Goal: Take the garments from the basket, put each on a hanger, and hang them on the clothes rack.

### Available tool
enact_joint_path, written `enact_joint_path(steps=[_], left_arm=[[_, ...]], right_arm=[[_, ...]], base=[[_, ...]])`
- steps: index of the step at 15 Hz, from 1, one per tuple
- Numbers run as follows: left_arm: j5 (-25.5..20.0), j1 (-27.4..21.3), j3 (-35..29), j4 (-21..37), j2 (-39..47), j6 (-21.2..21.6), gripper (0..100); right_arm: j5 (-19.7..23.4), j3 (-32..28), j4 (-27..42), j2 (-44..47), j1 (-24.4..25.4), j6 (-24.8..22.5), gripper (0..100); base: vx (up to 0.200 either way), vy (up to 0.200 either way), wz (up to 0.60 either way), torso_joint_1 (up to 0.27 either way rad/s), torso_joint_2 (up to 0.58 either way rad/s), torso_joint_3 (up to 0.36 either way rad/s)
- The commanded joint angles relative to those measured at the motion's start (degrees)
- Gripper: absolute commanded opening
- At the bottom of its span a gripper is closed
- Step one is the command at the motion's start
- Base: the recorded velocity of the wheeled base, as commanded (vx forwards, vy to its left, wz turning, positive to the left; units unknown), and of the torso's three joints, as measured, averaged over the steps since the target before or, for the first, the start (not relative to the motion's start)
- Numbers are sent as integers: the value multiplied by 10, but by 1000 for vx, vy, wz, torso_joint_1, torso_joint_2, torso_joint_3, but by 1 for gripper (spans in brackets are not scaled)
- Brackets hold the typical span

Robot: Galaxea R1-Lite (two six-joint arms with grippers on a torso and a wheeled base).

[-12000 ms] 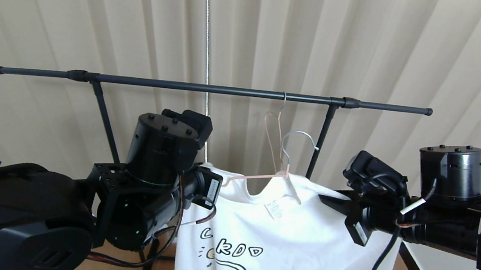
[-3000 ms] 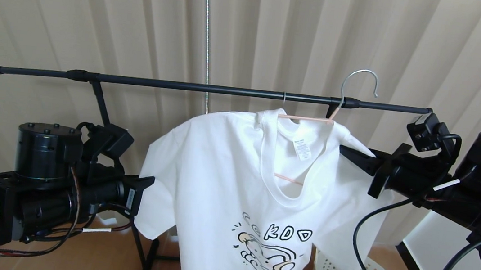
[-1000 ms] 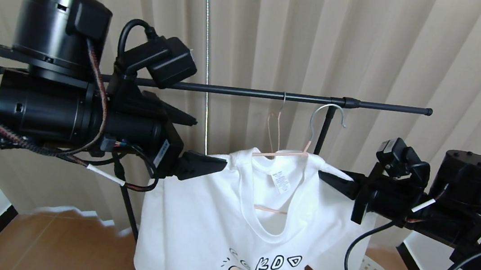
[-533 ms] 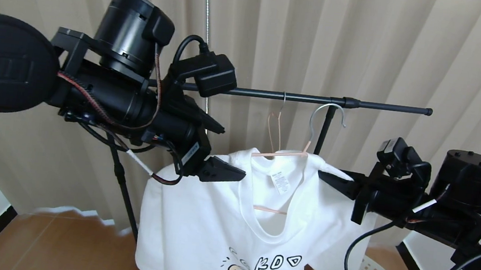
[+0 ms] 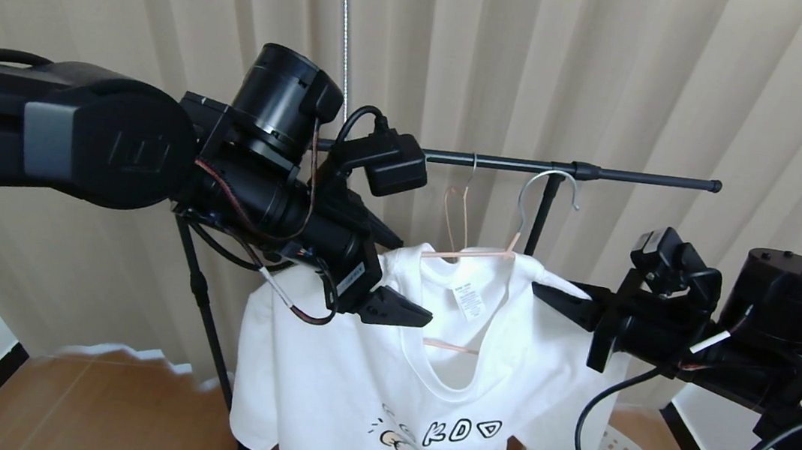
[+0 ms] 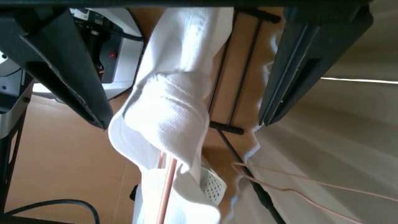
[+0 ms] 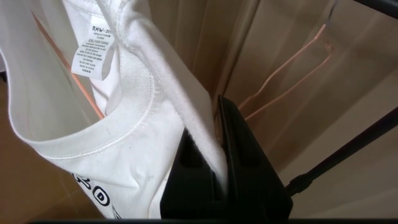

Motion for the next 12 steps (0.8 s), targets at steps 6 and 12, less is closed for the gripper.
enact_joint_path(steps=[6,12], left_arm=[[-18,-3,5,0,2,1,100],[-19,-8,6,0,2,1,0]], right_arm=[[-2,-4,0,0,0,0,0],[-1,-5,0,0,0,1,0]], base=[[0,0,0,0,0,0],[0,0,0,0,0,0]])
